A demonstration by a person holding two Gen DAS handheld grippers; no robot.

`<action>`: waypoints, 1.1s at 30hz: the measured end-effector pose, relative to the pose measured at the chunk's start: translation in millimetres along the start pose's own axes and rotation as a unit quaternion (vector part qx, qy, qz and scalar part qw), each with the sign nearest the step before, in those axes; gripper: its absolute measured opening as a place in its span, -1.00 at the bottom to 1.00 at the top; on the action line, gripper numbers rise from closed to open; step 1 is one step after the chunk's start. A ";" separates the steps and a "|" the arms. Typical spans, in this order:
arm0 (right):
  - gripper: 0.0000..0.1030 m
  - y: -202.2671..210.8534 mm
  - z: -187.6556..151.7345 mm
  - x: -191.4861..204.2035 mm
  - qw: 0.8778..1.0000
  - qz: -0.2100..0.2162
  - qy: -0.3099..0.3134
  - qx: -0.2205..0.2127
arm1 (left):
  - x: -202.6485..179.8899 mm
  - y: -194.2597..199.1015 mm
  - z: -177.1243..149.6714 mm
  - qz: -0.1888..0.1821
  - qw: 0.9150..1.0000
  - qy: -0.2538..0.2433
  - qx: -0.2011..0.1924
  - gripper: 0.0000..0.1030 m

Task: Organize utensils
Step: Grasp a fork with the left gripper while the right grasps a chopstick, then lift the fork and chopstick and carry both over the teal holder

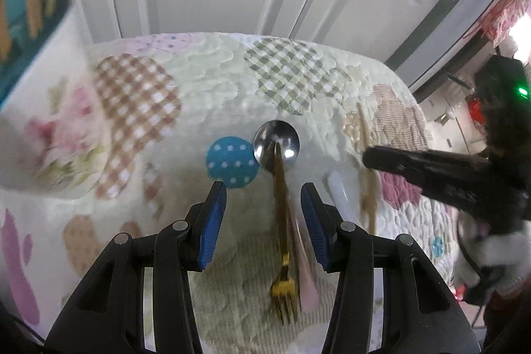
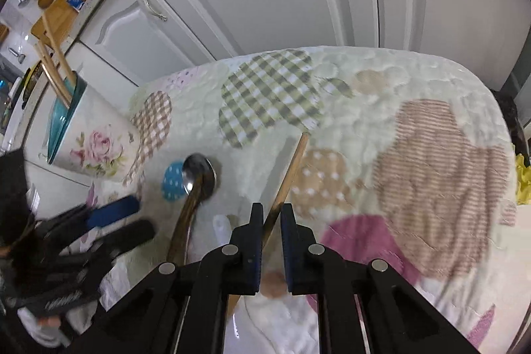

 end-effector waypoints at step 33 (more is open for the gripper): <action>-0.84 57.3 7.3 24.6 0.997 0.024 0.029 -0.064 | 13.1 85.2 -12.2 -0.029 0.997 -0.002 -0.076 -0.89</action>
Point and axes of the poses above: each gripper's, at about its wrist camera, not at the fingertips, and y roughly against the way its jaws point, x to its left, z to its top, the point moved 5 cm from there along -y, roughly the way its jaws point, and after that the axes turned 3 degrees about x, right-handed, at the moved point
